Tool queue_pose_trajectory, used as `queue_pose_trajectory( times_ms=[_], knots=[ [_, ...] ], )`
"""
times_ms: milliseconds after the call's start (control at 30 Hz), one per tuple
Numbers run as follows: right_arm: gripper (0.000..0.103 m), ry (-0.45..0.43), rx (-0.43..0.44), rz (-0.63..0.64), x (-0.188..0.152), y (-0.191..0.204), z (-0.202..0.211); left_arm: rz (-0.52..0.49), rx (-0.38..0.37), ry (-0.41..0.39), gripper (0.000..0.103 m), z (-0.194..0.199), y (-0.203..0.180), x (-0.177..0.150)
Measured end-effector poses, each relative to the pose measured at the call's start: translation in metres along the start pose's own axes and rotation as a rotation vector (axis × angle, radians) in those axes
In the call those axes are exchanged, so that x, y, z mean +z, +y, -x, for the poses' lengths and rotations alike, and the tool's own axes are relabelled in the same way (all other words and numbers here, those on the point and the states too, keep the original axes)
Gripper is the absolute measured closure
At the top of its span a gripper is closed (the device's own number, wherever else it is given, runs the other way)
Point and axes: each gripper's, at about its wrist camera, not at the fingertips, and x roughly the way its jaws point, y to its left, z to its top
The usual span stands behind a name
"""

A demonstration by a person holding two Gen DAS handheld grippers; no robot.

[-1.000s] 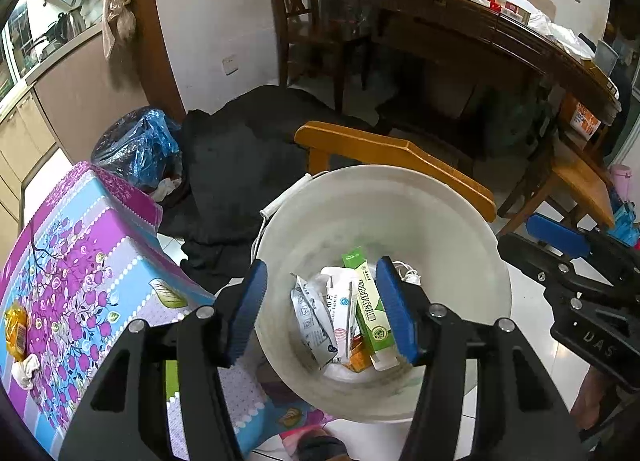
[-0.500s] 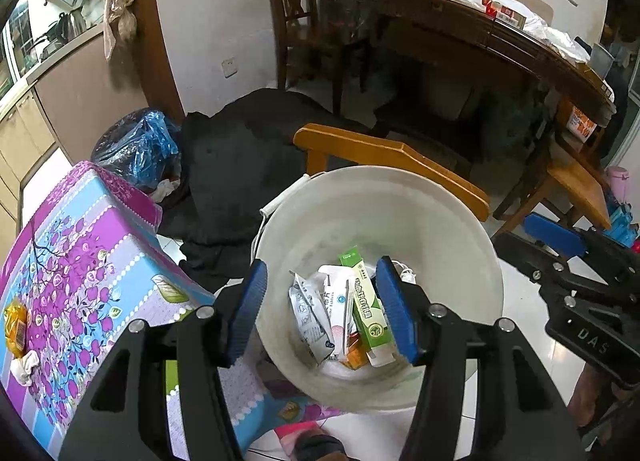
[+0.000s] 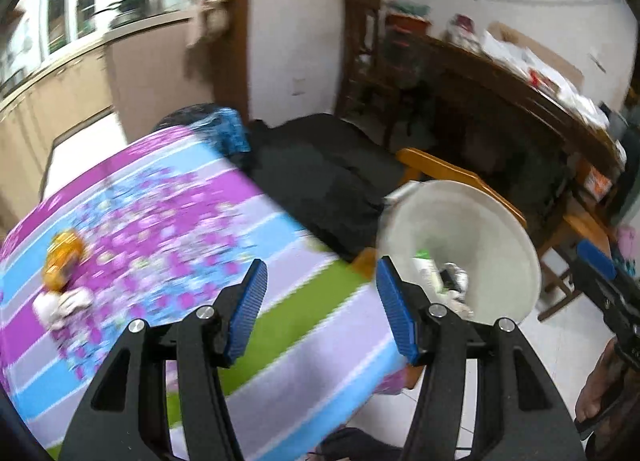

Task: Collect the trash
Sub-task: 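Move both tools back over the table toward the towel and yellow bag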

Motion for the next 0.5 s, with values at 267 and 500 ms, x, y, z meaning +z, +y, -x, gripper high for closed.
queue_pose_trajectory(
  times_ms=[267, 500],
  knots=[
    [0.021, 0.071, 0.133, 0.060, -0.021, 0.073, -0.025, 0.161, 0.124, 0.016, 0.039, 0.033, 0.167, -0.042],
    [0.021, 0.160, 0.199, 0.060, -0.042, 0.113, -0.056, 0.125, 0.232, 0.007, 0.019, 0.043, 0.276, -0.062]
  ],
)
